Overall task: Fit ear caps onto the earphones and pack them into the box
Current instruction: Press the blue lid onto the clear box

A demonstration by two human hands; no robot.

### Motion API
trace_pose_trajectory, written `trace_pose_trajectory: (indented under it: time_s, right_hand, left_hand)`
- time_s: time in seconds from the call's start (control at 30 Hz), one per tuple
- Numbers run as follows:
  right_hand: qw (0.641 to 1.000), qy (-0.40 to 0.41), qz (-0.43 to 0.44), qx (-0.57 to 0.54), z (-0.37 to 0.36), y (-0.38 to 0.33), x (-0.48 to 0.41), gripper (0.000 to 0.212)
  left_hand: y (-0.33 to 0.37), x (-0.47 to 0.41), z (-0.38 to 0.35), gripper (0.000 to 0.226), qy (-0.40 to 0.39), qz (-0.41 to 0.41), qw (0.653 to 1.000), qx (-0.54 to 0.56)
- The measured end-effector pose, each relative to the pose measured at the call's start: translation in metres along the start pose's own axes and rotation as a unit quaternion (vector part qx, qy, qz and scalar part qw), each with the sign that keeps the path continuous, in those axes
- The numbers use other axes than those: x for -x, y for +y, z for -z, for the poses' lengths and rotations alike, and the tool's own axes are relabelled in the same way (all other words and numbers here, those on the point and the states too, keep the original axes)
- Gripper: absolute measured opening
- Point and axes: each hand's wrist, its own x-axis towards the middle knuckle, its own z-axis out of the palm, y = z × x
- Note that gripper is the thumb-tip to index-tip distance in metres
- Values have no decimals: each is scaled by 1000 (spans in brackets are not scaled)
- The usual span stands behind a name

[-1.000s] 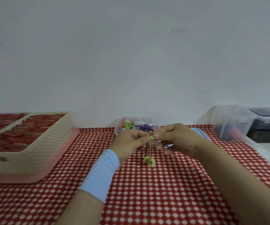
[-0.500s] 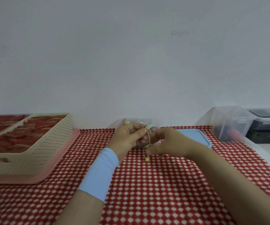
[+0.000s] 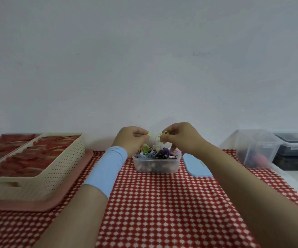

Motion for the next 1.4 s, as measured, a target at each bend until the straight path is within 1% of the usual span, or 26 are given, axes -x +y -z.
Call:
trace_pose_trajectory:
  time_s: [0.07, 0.1, 0.2, 0.27, 0.33, 0.4, 0.43, 0.47, 0.5, 0.57, 0.63, 0.67, 0.7, 0.77, 0.83, 0.87, 0.9, 0.97, 1.07, 1.1, 1.13, 1.2, 1.27, 1.33, 1.4]
  right_hand:
    - [996, -12, 2, 87, -5, 1, -13, 15]
    - [989, -15, 2, 145, -6, 2, -17, 17]
    - [954, -36, -18, 297, -3, 9, -20, 22]
    - [935, -59, -40, 348, -1, 16, -19, 24]
    - [938, -66, -46, 336, 0, 24, -19, 24]
    - [956, -36, -29, 291, 2, 28, -18, 24]
    - [962, -15, -19, 271, 4, 29, -18, 20]
    - [966, -3, -14, 259, 4, 31, -17, 12]
    - [967, -6, -14, 254, 5, 32, -16, 3]
    - [961, -46, -14, 271, 3, 34, -12, 8]
    - [956, -76, -7, 284, 0, 36, -8, 14]
    - [958, -82, 0, 276, 0, 37, -7, 17]
    - [963, -79, 7, 257, 2, 39, -6, 20]
    - [976, -49, 16, 210, 9, 43, -3, 24]
    - [979, -11, 9, 201, 25, 50, 1, 23]
    - [975, -8, -1, 222, 35, 53, 4, 23]
    - [966, -20, -17, 256, 43, 56, 8, 23]
    - [941, -70, -61, 326, 58, 64, 17, 30]
    - [909, -146, -126, 370, 67, 79, 35, 61]
    - [899, -155, -135, 387, 66, 85, 41, 71]
    - [891, -158, -135, 404, 65, 92, 46, 75]
    - [891, -146, -123, 411, 66, 102, 54, 70]
    - [894, -129, -99, 417, 68, 105, 59, 56]
    - [882, -126, -71, 449, 69, 102, 62, 36]
    - [867, -109, -28, 485, 70, 97, 65, 27]
  left_hand:
    - [-6, -5, -2, 5, -20, 7, 997, -69]
    - [-9, -6, -5, 9, -34, 5, 994, -105]
    - [-13, -8, -18, 10, -84, -12, 983, -164]
    - [-14, -11, -26, 12, -104, -20, 977, -183]
    - [-14, -15, -33, 18, -99, -33, 973, -208]
    - [-14, -16, -36, 21, -56, -64, 975, -206]
    - [-14, -16, -36, 20, -34, -83, 977, -192]
    - [-16, -15, -37, 19, -21, -101, 977, -187]
    - [-17, -14, -37, 20, -27, -116, 972, -200]
    - [-23, -13, -41, 25, -98, -121, 956, -250]
    - [-30, -12, -46, 33, -180, -106, 935, -287]
    - [-32, -11, -47, 37, -202, -97, 930, -293]
    - [-32, -11, -48, 39, -207, -90, 929, -293]
    - [-30, -12, -48, 40, -183, -92, 929, -307]
    - [-21, -10, -50, 38, -121, -127, 915, -363]
    - [-14, -8, -53, 37, -87, -147, 913, -371]
    - [-5, -5, -57, 36, -62, -166, 917, -356]
    - [14, 2, -71, 31, -53, -201, 930, -303]
    - [38, 19, -100, 23, -115, -221, 929, -274]
    - [42, 24, -109, 22, -145, -214, 927, -271]
    - [44, 29, -117, 23, -176, -200, 925, -271]
    - [45, 37, -131, 28, -220, -177, 915, -289]
    - [44, 42, -140, 37, -239, -165, 901, -322]
    - [43, 47, -144, 46, -255, -157, 887, -351]
    - [41, 49, -144, 53, -257, -151, 887, -354]
